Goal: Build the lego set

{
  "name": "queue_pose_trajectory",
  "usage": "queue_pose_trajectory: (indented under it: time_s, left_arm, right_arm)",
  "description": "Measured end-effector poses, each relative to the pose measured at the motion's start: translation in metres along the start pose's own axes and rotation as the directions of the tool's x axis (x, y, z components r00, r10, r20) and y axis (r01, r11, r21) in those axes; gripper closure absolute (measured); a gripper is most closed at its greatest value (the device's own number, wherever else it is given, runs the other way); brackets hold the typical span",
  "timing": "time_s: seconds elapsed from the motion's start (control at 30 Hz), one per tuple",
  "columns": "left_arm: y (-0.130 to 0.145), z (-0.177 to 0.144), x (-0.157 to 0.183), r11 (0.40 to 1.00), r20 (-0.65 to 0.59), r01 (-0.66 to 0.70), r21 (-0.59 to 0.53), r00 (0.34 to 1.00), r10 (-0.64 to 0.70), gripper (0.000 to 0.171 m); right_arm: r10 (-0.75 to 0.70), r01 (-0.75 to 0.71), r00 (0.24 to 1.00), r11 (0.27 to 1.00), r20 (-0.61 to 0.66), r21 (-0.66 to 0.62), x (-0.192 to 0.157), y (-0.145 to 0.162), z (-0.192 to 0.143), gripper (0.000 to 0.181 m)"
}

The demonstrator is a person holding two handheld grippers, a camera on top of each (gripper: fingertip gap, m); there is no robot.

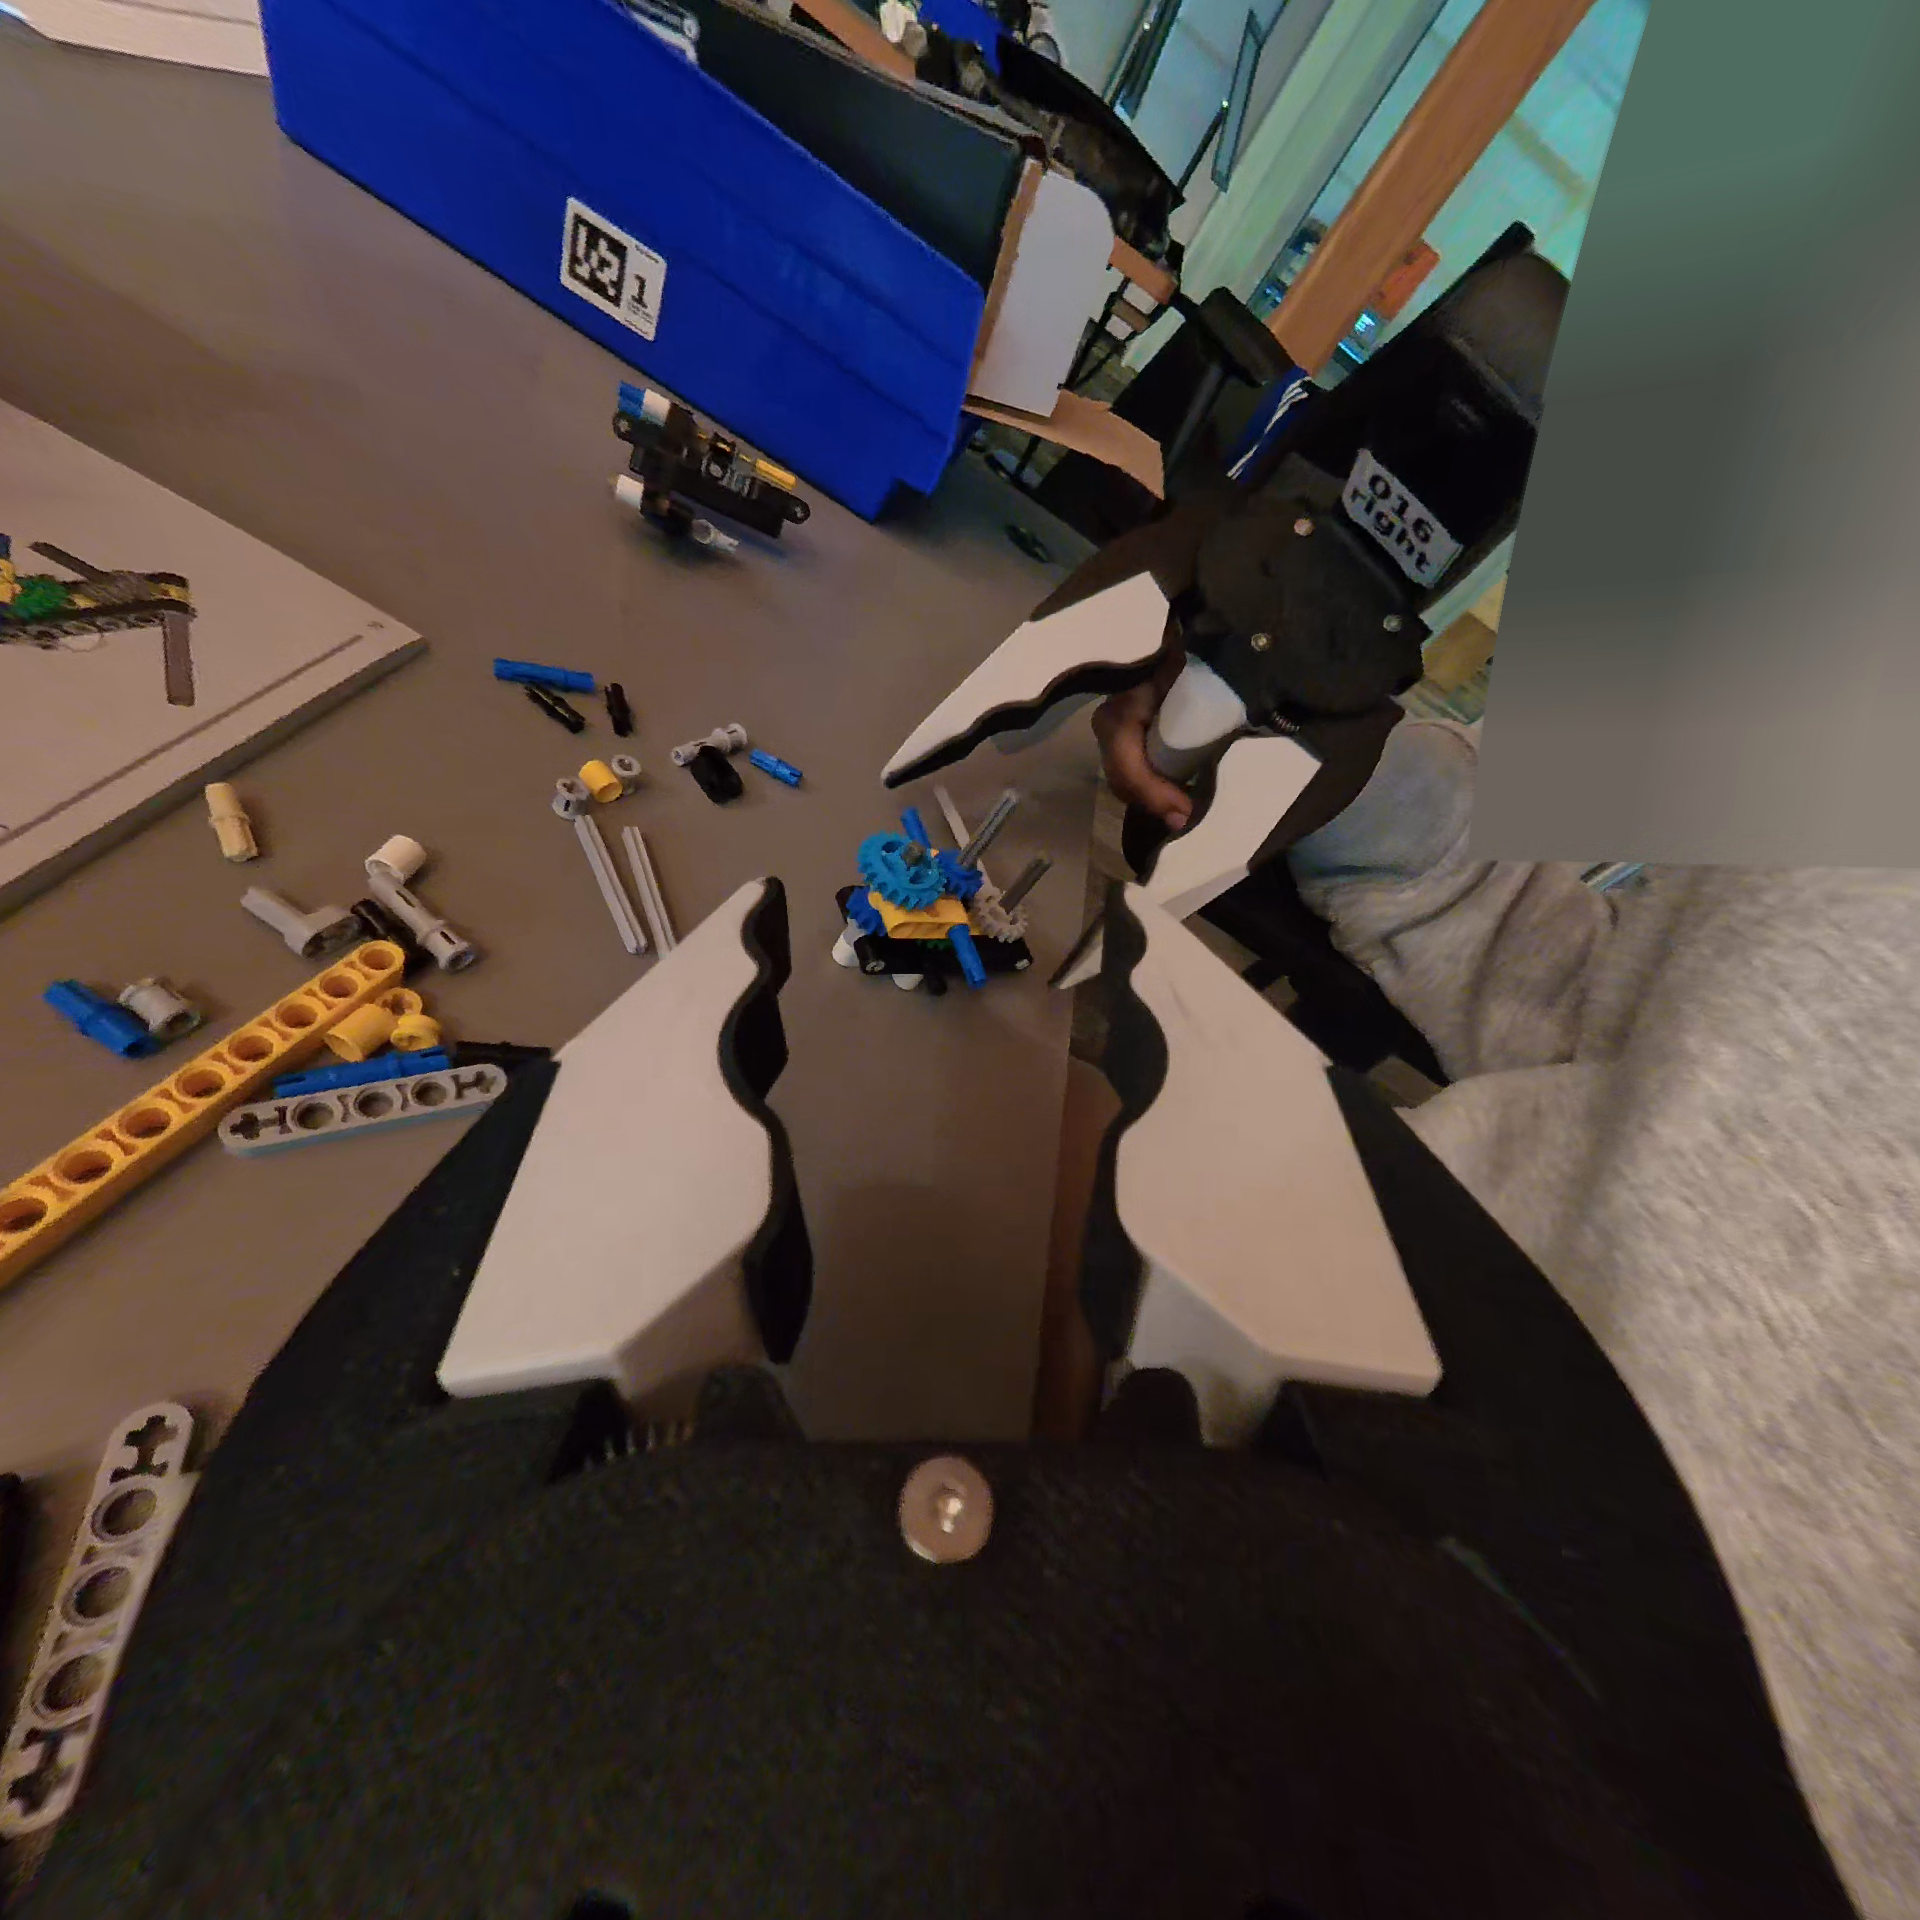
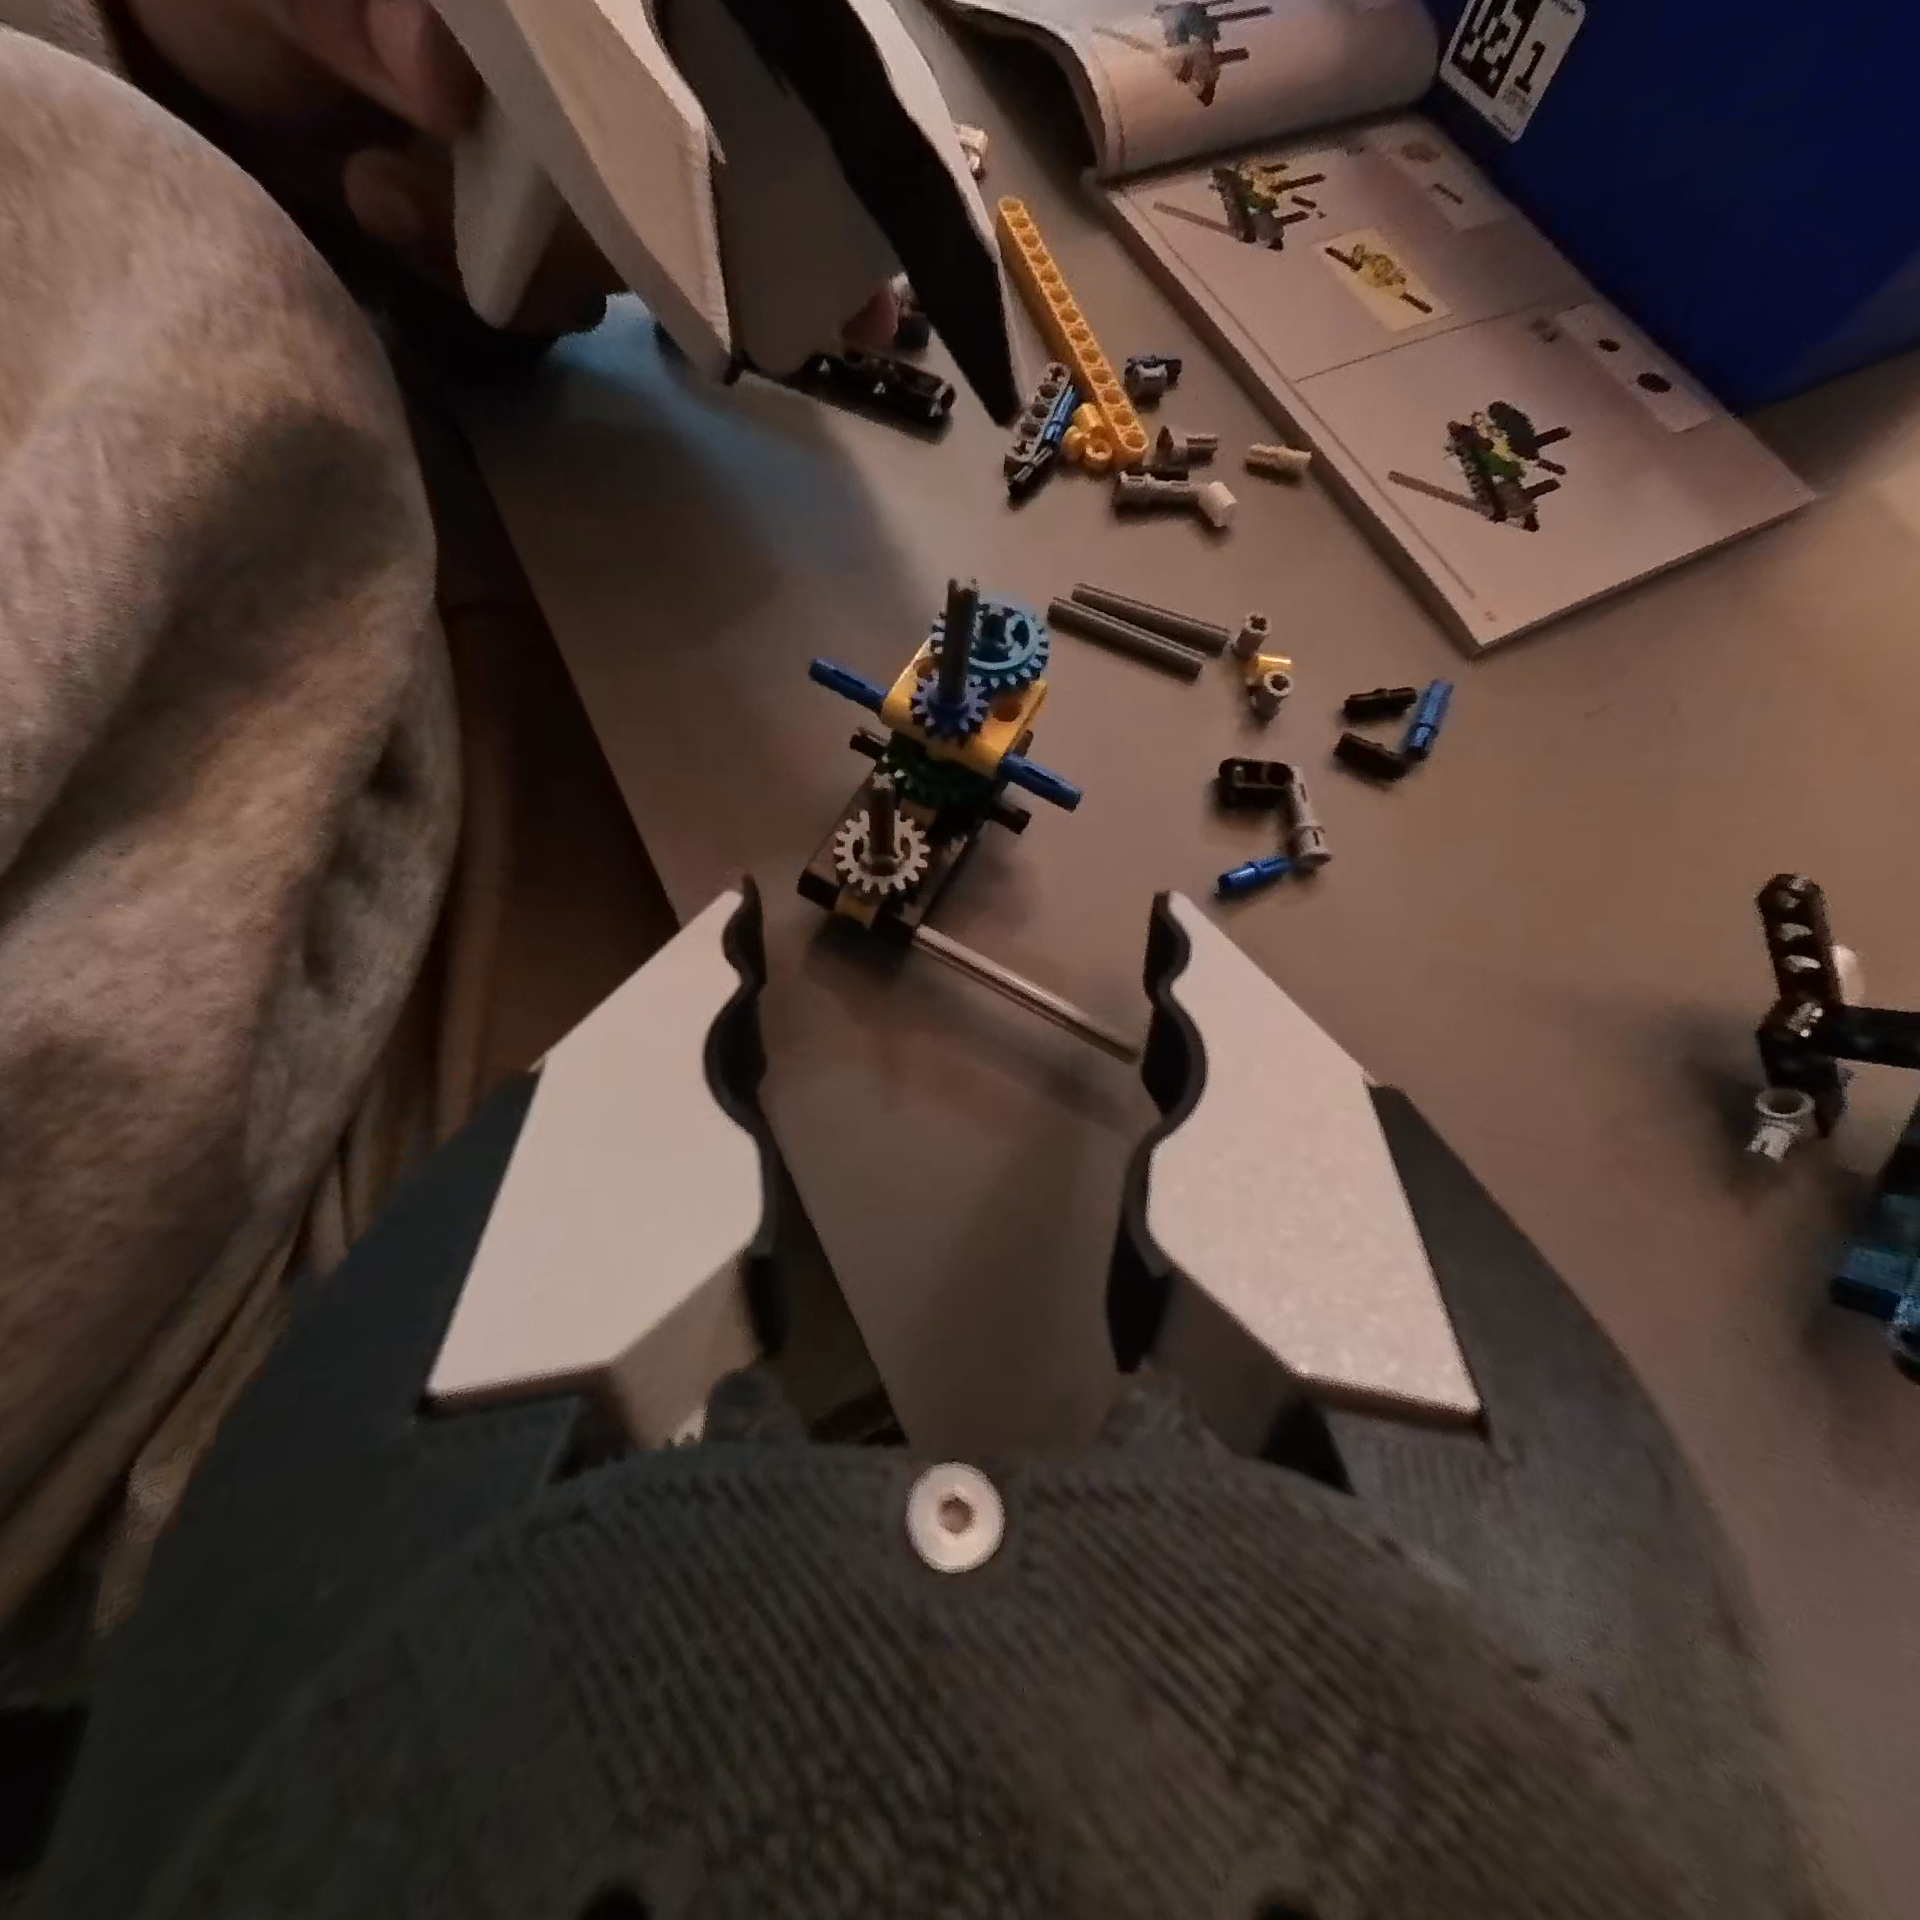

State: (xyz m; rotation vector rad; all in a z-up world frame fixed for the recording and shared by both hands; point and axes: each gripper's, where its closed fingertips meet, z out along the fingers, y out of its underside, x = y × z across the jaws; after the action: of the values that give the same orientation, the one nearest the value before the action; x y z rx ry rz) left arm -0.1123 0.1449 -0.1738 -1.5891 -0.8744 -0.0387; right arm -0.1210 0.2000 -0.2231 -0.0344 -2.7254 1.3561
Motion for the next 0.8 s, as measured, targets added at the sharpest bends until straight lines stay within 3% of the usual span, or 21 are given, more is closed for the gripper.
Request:
queue_pose_trajectory:
  time_s: [0.47, 0.67, 0.8]
  left_arm:
    - [0.006, 0.004, 0.002, 0.999, -0.016, 0.017, -0.037, 1.0, -0.017, 0.113]
    - [0.006, 0.005, 0.001, 0.999, -0.023, 0.028, -0.042, 0.999, -0.029, 0.113]
    - [0.007, 0.005, 0.0, 0.998, -0.018, 0.036, -0.046, 0.999, -0.037, 0.113]
  right_arm:
    - [0.022, -0.024, 0.997, 0.999, -0.076, -0.026, 0.02, 0.014, -0.005, 0.126]
    - [0.056, -0.057, 0.998, 0.997, 0.021, 0.061, 0.009, 0.001, -0.009, 0.113]
    - [0.055, -0.055, 0.998, 0.998, 0.004, 0.008, 0.009, 0.006, -0.001, 0.11]
